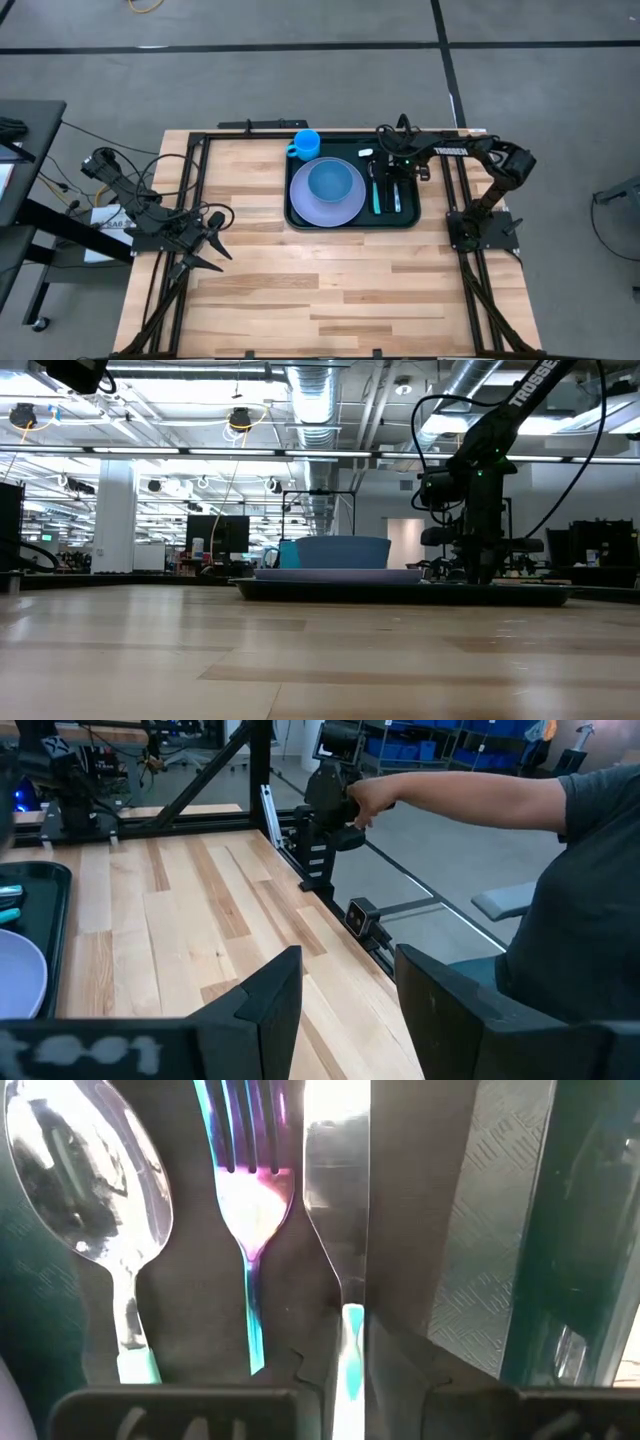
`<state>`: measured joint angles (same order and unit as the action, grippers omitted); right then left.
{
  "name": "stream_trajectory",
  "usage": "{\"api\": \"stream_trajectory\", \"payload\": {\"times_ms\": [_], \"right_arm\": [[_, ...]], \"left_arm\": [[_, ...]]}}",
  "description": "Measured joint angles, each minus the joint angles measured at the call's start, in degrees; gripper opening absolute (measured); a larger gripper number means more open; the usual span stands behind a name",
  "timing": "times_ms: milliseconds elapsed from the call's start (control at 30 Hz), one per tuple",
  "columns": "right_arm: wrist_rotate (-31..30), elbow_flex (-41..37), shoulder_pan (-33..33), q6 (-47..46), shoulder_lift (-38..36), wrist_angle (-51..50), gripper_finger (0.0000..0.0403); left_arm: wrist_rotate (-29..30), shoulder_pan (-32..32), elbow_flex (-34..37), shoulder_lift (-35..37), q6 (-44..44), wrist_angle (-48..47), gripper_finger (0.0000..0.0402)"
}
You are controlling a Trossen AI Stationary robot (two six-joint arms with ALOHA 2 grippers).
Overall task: Set up tray
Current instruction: Put the blue knife on the black napkin, then return to Home Position
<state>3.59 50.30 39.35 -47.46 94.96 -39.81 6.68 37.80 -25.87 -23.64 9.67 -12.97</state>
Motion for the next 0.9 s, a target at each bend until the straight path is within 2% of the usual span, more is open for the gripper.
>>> {"api": "stream_trajectory", "payload": {"times_ms": [467,900], "right_arm": [[0.84,0.0,0.02,-0.26,-0.04,-0.11,0.0082],[1.94,0.33,0.04,1.22,-0.07,-0.74,0.0087]], "left_arm": [[0.0,0.0,0.0,0.01,0.0,-0.02,0.0148],[-0.01,0.0,0.0,0.01,0.0,-0.02,0.0148]]}}
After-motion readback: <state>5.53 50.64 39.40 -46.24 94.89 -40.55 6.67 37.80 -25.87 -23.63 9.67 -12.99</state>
